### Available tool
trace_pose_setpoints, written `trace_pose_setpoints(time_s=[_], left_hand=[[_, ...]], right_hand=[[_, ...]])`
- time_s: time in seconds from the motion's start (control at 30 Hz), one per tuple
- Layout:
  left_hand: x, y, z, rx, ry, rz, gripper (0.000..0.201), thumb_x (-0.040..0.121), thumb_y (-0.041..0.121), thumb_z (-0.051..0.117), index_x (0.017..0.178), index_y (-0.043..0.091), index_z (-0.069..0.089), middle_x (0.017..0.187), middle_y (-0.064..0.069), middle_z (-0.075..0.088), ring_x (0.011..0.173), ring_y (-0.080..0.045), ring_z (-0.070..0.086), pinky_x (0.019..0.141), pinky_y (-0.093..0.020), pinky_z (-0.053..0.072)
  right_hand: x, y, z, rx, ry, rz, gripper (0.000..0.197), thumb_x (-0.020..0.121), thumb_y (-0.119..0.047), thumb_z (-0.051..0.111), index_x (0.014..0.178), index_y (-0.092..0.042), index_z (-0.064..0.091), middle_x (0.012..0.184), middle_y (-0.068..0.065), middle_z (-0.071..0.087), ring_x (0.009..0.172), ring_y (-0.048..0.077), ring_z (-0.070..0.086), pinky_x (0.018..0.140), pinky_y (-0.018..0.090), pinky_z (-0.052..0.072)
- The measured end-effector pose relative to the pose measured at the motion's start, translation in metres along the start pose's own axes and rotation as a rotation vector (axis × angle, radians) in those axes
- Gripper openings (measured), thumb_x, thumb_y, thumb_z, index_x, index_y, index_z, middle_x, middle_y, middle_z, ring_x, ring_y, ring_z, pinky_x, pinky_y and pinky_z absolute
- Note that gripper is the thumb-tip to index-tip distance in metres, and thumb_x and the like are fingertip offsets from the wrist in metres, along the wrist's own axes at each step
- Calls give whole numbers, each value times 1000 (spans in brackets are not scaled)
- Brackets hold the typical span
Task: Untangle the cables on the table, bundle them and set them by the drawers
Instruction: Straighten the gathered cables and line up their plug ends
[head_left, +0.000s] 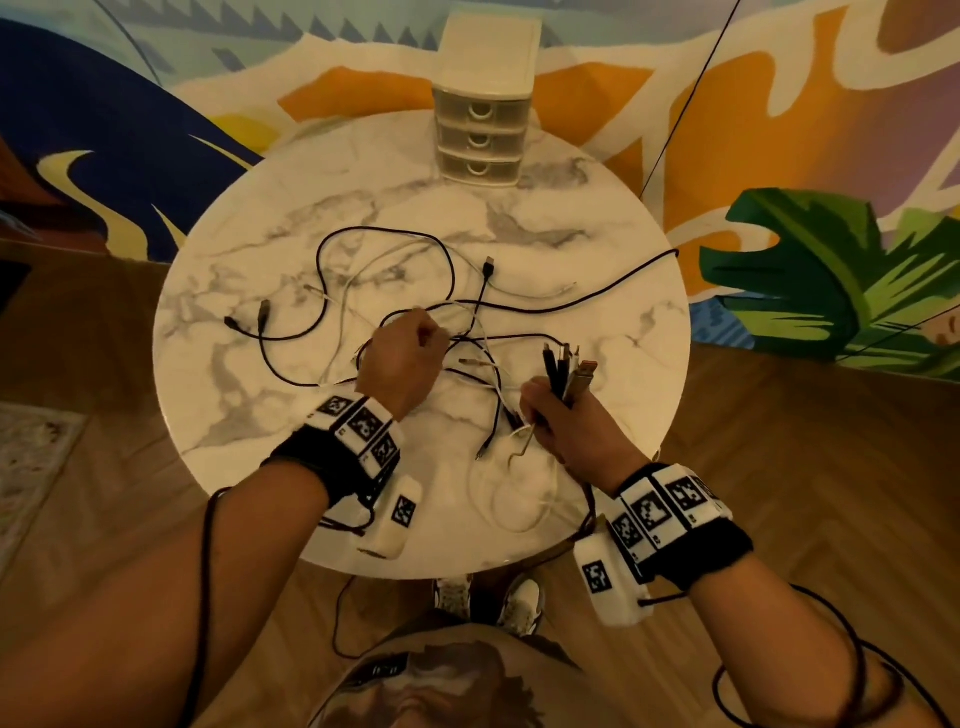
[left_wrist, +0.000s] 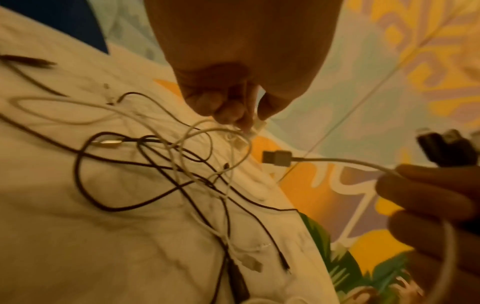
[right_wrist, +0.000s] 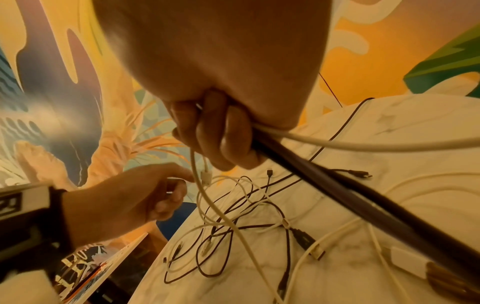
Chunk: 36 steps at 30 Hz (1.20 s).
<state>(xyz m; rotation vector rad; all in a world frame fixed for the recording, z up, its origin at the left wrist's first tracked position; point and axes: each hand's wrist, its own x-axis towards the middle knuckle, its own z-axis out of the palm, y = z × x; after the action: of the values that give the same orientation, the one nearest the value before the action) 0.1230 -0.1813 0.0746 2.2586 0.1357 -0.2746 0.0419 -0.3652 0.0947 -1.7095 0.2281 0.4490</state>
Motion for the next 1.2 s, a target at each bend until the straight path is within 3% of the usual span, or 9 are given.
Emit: trace_pose_setpoints(time_s=[0.1, 0.17, 0.3, 0.47, 0.6, 0.7, 0.97, 1.1, 1.2], left_hand=[[-12, 26, 8, -331, -360, -327, 47, 92, 49, 45, 76, 9, 64, 57, -7, 63, 39, -14, 41, 41, -20, 28], [-14, 38, 11, -565, -397, -362, 33, 93, 39, 49, 82, 10, 61, 68, -8, 67, 42, -13, 37, 36, -15, 21], [-17, 57, 11, -654, -407, -177, 17, 94, 20, 52, 82, 9, 58, 74, -11, 65, 43, -13, 36, 36, -16, 20], [-29, 67, 11, -511, -341, 83, 8, 90, 13, 57, 87, 11, 65, 74, -4, 65, 55, -11, 47, 44, -20, 35], [-44, 79, 18, -344, -358, 303, 10, 90, 10, 58, 92, 6, 67, 75, -1, 66, 60, 3, 55, 56, -9, 40], [-50, 85, 22, -185, -352, 415, 11, 89, 13, 59, 92, 17, 68, 78, 13, 66, 69, 9, 56, 65, -4, 38], [-61, 98, 23, -177, -373, 495, 11, 90, 17, 59, 94, 19, 69, 87, 12, 68, 75, 10, 57, 70, -7, 41], [-57, 96, 26, -289, -226, 465, 13, 89, 17, 59, 101, 20, 66, 94, 10, 63, 76, 1, 55, 66, -8, 39], [-54, 84, 29, -328, -363, 315, 20, 89, 13, 59, 108, 20, 62, 101, 2, 64, 68, -4, 57, 57, -9, 40]], right_hand=[[-8, -1, 0, 49, -29, 8, 37, 99, -20, 41, 63, -13, 40, 42, -12, 35, 38, 1, 29, 40, 12, 26], [-14, -1, 0, 43, -46, 23, 36, 100, -19, 40, 64, -11, 40, 39, -13, 37, 35, 1, 31, 39, 10, 26], [-21, 2, -1, 13, -68, 23, 37, 101, -20, 39, 65, -10, 46, 38, -13, 39, 35, 1, 33, 39, 9, 27], [-24, 4, -10, 128, -12, 30, 42, 101, -24, 36, 68, -8, 57, 42, -6, 34, 37, 5, 29, 39, 16, 23], [-27, -6, -16, 176, -35, 24, 44, 101, -25, 34, 70, -5, 57, 43, -1, 32, 33, 6, 26, 36, 18, 21], [-28, -14, -16, 123, -2, 19, 43, 101, -25, 36, 67, -6, 53, 38, -6, 37, 30, 4, 27, 34, 16, 22], [-30, -25, -20, -7, 137, -64, 42, 97, 0, 38, 61, -19, 48, 34, -12, 51, 28, 2, 42, 37, 9, 31], [-26, -15, -26, -9, 272, -98, 58, 99, -32, 39, 50, -7, 53, 36, -4, 48, 35, 3, 41, 55, 24, 30], [-28, -11, -37, 98, 372, -77, 62, 100, -36, 35, 58, 3, 60, 39, -9, 43, 41, 5, 36, 54, 24, 30]])
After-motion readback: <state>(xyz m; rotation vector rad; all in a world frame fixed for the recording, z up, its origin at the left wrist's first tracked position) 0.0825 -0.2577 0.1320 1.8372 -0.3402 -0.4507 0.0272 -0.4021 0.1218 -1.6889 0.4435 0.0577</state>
